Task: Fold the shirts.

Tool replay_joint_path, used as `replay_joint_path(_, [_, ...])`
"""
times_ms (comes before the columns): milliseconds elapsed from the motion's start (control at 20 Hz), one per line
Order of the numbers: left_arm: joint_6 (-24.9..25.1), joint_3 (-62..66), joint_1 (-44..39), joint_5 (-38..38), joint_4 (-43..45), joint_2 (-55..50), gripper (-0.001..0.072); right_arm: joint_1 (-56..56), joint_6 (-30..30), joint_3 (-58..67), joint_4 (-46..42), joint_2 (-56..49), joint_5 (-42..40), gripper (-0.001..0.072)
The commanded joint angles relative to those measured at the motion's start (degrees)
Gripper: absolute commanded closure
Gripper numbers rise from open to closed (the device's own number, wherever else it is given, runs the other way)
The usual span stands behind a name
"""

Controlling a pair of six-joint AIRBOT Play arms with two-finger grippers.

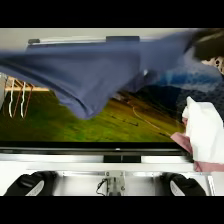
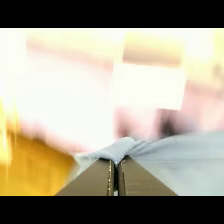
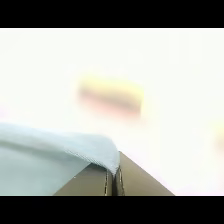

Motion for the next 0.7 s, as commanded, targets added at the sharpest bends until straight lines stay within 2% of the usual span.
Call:
replay_joint_path(0, [-0.02,20.74,1.84,-0.94,4.48,1.49,0.0674,0.02,5.79,9.94,-2.12,9.46,-7.28,0.0637])
replay_joint_path(150, [0.15,19.19,1.79,-1.14,4.31,4.33,0.0674,0.02,8.83,10.82,-2.1,13.7,-9.75,0.0637])
replay_joint_path(300, [2.8,15.04,1.79,-1.77,4.35,4.83,0.0674,0.02,8.9,10.82,-2.19,13.6,-7.23,0.0637])
replay_joint_path(450, [6.03,7.37,1.79,-3.93,5.55,3.96,0.0674,0.02,8.92,10.8,-5.68,10.14,4.24,0.0637])
replay_joint_path(650, [6.12,-8.13,1.81,-4.09,12.22,1.27,0.0673,0.02,7.34,8.9,-12.94,-1.38,26.8,0.0637])
